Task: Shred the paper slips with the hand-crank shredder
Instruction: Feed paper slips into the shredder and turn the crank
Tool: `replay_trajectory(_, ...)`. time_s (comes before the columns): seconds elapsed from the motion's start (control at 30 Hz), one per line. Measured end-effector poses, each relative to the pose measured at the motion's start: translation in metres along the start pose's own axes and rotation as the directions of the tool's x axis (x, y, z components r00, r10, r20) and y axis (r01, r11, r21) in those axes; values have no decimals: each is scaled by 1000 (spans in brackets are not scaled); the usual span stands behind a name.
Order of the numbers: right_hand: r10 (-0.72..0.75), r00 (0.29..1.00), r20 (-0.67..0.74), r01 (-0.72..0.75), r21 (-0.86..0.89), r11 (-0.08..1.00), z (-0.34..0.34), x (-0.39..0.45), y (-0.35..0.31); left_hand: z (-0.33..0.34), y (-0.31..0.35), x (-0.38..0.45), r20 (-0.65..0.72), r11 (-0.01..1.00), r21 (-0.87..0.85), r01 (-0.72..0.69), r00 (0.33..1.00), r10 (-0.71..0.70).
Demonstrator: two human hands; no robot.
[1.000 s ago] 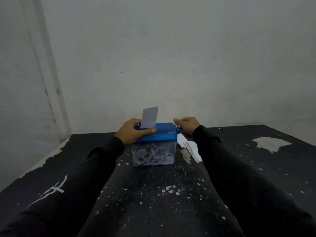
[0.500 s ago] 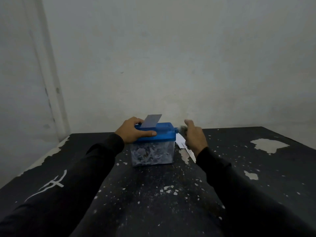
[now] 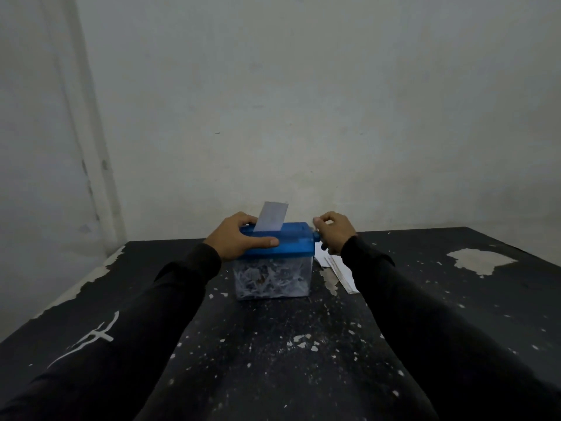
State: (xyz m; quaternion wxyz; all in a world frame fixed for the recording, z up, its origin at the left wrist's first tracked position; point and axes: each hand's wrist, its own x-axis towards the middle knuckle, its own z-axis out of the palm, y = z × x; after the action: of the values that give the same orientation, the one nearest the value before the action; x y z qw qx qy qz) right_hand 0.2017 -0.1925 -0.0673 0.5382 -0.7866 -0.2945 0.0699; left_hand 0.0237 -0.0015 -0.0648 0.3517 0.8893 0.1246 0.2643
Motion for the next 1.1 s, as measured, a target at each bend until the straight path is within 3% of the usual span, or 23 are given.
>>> replay_trajectory(0.13, 109, 987, 122, -94, -123, 988, 5, -20, 36, 1, 0, 2, -19, 1000, 22, 12, 1000, -11)
replay_trajectory(0.23, 26, 999, 40, -21, -134, 991, 6, -40, 46, -1, -1, 3, -15, 998, 52, 21, 1000, -20)
replay_trajectory(0.33, -41, 998, -51, 42, 28, 999, 1, -54, 42, -2, 0, 2, -7, 998, 52, 35, 999, -34)
replay_trajectory(0.43, -66, 998, -24, 69, 259, 963, -9, -62, 19, -1, 3, 2, 1, 998, 56, 40, 999, -40)
replay_trajectory(0.5, -68, 997, 24, 58, 312, 948, -15, -59, -2, -1, 4, 2, -2, 998, 55, 41, 999, -41)
replay_trajectory(0.63, -53, 995, 87, 28, 264, 964, -22, -29, -29, -2, 5, 1, 7, 999, 47, 24, 1000, -24)
replay_trajectory(0.73, -47, 999, -4, 47, 173, 984, -19, 1, -30, -3, 4, 0, 14, 998, 62, 20, 1000, -21)
replay_trajectory(0.87, -38, 999, -16, 39, 70, 997, 3, 13, -5, -3, 5, -1, 16, 997, 71, 24, 1000, -25)
replay_trajectory(1.0, 58, 996, 66, -56, -32, 998, 14, -8, 36, -3, 1, 1, 18, 996, 82, 20, 1000, -22)
replay_trajectory(1.1, -3, 1000, 10, 4, -51, 999, 15, -33, 47, -3, 3, 1, 11, 995, 96, 34, 999, -35)
